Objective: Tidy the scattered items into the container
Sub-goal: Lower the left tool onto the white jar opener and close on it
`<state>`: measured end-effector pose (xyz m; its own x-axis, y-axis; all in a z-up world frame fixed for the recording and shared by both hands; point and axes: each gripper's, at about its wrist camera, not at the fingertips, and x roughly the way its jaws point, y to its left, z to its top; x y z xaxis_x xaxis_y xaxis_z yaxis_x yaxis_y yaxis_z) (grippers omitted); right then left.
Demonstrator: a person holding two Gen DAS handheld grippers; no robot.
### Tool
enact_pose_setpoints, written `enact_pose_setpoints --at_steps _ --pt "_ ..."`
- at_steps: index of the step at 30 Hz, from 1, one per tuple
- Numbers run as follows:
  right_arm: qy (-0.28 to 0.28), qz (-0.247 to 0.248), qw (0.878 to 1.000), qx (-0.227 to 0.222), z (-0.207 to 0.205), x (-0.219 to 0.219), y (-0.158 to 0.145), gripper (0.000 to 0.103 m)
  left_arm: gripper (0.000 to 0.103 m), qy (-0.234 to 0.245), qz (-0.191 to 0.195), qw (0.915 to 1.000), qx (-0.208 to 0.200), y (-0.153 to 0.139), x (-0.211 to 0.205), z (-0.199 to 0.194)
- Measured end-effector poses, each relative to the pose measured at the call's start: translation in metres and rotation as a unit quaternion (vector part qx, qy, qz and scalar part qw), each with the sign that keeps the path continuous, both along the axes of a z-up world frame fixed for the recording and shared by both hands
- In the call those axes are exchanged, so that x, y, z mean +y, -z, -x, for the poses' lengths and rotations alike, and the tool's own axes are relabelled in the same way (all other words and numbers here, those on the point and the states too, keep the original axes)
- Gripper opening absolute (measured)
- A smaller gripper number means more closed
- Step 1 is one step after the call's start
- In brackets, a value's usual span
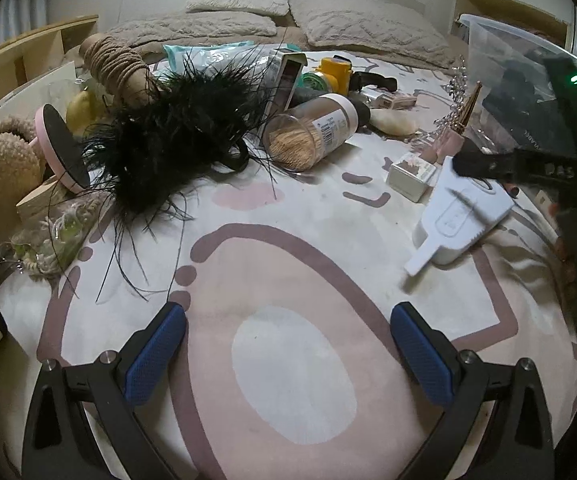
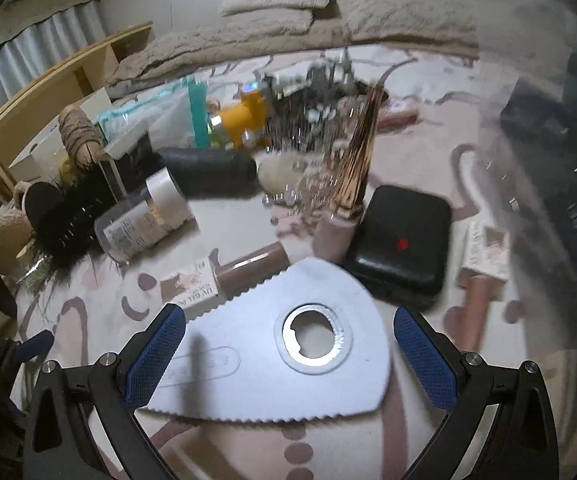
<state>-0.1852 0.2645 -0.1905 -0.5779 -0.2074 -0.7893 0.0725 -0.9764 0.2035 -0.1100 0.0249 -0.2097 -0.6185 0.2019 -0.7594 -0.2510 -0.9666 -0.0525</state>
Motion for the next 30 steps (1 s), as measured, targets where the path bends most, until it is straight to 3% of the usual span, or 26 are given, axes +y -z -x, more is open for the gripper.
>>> enact_pose_setpoints --at_steps 3,11,13,19,23,30 --pt "-0.010 0.002 1.000 0.004 -0.001 -0.005 0.004 0.103 0.103 0.010 -0.004 0.9999 0.003 -0.002 0.002 -0.001" --pt "-0.088 -0.019 0.996 0.020 -0.017 -0.040 -0.002 0.103 0.103 0.092 -0.016 0.9956 0.010 -0.007 0.025 -0.009" --pt "-0.100 -0.027 0.994 0.023 -0.021 -0.046 -0.005 0.103 0.103 0.106 -0.039 0.9936 0.003 -0.009 0.026 -0.011" --pt "-0.126 -0.021 0.992 0.009 -0.032 -0.060 -0.006 0.103 0.103 0.111 -0.161 0.9798 -0.039 -0.014 0.018 -0.024" --pt "-0.132 -0.004 0.991 0.002 -0.046 -0.066 -0.006 0.103 0.103 0.107 -0.155 0.9813 -0.042 -0.016 0.015 -0.036" --pt "-0.125 0.074 0.989 -0.012 -0.068 -0.068 -0.007 0.103 0.103 0.103 -0.133 0.9849 -0.041 -0.016 0.004 -0.053"
